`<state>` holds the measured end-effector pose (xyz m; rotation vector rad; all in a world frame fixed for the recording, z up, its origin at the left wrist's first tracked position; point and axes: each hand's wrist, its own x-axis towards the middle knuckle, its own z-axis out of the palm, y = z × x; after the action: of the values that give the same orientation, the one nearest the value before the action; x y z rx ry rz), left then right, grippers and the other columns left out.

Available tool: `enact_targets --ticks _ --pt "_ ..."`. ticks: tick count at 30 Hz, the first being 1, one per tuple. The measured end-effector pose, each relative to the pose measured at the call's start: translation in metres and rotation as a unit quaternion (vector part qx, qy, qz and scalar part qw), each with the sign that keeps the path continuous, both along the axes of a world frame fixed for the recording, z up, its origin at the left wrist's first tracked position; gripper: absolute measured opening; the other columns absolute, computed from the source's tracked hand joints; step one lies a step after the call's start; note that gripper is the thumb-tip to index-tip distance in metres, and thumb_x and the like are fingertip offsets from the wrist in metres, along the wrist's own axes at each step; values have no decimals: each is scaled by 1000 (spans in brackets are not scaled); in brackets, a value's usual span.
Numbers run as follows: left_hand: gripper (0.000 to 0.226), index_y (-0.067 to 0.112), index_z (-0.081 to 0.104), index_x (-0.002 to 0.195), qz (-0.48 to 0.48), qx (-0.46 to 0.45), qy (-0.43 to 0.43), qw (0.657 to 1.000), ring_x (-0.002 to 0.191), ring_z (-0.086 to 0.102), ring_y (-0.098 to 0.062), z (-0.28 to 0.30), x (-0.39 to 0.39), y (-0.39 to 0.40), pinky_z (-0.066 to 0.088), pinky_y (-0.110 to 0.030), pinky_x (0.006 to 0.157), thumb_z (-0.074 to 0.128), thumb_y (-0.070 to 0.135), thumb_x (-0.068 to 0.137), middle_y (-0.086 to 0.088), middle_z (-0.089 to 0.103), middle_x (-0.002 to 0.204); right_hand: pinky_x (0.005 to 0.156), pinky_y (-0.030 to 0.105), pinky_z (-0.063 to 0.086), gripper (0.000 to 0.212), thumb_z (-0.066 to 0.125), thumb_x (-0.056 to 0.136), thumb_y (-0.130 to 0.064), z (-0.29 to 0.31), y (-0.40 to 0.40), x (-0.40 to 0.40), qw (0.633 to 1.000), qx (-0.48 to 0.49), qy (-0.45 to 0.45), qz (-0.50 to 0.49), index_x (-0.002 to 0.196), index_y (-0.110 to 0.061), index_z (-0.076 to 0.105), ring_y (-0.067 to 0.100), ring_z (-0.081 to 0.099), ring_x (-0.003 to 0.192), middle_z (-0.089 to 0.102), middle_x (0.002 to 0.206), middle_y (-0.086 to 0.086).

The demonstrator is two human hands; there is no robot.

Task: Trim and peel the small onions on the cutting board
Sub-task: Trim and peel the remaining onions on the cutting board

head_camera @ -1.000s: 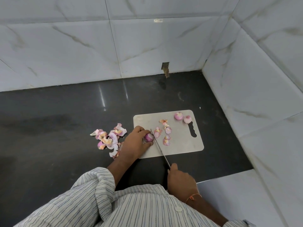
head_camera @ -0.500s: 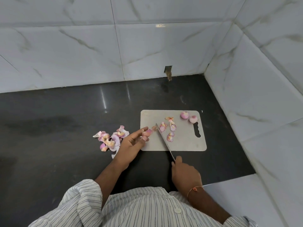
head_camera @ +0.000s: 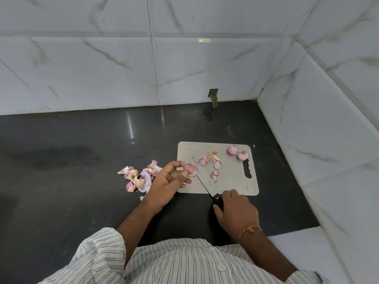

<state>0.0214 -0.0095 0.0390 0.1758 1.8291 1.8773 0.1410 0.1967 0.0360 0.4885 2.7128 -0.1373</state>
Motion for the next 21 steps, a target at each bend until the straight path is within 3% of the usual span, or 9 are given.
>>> enact_targets --ticks 3,5,7,10,14,17,21 --pt "35 12 59 133 -22 15 5 1000 102 78 -28 8 1 1 60 -41 92 63 30 102 -4 81 118 91 28 57 49 56 99 -63 22 -5 -15 973 -181 138 -26 138 -33 55 7 64 108 60 130 -15" --pt "38 13 57 135 -40 27 8 999 103 78 -27 16 3 1 62 -37 90 60 31 103 -6 81 119 92 20 55 52 67 97 -55 45 -12 -29 914 -342 209 -66 144 -36 55 3 67 108 63 131 -21" --pt "37 14 55 136 -52 39 11 998 105 78 -26 23 5 2 62 -36 90 57 31 104 -6 80 119 92 19 57 50 72 96 -47 62 -18 -41 873 -420 237 -68 144 -38 58 2 70 106 66 129 -24" --pt "36 13 53 138 -56 58 8 997 105 76 -24 31 8 2 62 -42 91 54 30 106 -10 79 120 89 27 61 37 78 95 -39 71 -23 -50 858 -436 267 -47 131 -37 70 10 73 99 71 122 -21" --pt "35 14 53 136 -42 77 0 996 100 75 -20 39 10 2 64 -41 88 53 31 106 -7 79 117 78 20 59 31 84 90 -32 75 -24 -51 846 -454 275 -55 117 -38 71 11 73 94 74 114 -15" --pt "35 17 53 136 -44 72 1 996 100 76 -20 41 13 0 65 -41 86 51 33 106 -3 79 114 77 23 60 28 86 89 -28 76 -24 -51 847 -450 277 -59 113 -31 74 10 72 95 74 112 -14" --pt "21 21 60 126 -30 14 98 995 99 78 -25 37 14 -4 66 -44 75 62 26 106 1 80 114 84 35 64 25 84 91 -28 80 -20 -49 853 -446 265 -53 115 -31 76 6 73 102 76 113 -18"
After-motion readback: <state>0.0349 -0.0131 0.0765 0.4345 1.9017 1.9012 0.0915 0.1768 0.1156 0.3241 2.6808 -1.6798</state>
